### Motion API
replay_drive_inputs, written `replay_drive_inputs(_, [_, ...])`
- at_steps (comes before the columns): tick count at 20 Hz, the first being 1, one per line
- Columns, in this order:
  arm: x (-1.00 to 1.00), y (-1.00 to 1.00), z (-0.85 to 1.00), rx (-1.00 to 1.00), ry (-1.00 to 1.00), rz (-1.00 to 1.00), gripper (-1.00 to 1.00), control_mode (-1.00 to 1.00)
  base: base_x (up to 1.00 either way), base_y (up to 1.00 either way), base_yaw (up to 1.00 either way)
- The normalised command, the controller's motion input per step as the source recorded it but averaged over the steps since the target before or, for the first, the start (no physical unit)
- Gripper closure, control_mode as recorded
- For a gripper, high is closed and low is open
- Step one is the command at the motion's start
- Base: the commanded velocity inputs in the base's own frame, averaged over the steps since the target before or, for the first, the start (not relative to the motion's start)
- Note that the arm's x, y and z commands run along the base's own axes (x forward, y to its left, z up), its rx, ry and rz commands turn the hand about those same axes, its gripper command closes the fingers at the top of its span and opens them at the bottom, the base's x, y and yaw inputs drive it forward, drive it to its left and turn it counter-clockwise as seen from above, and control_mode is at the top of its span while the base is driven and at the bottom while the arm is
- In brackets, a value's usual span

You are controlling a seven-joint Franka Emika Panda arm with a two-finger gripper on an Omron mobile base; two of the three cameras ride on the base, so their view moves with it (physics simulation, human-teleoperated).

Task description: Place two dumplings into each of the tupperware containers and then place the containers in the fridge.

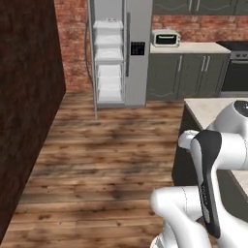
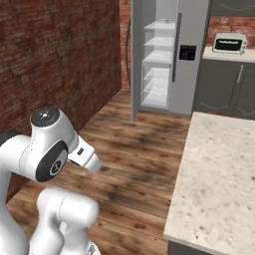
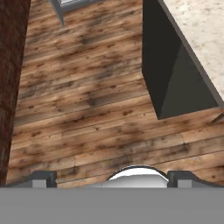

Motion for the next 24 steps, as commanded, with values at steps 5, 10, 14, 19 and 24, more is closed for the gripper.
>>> replay_drive_inputs(5, [0.0, 0.0, 0.0, 0.0, 0.0, 0.0, -1.0, 1.0, -0.99, -0.23, -0.02])
replay_drive_inputs(10, [0.0, 0.0, 0.0, 0.0, 0.0, 0.0, -1.0, 1.0, -0.6, -0.32, -0.06])
replay_drive_inputs(14, [0.0, 0.0, 0.0, 0.0, 0.0, 0.0, -1.0, 1.0, 0.12, -0.85, -0.07])
replay_drive_inputs(19, [0.0, 0.0, 0.0, 0.0, 0.0, 0.0, -1.0, 1.0, 0.02, -1.0, 0.0])
replay_drive_inputs(24, [0.0, 0.0, 0.0, 0.0, 0.0, 0.0, -1.0, 1.0, 0.0, -1.0, 0.0])
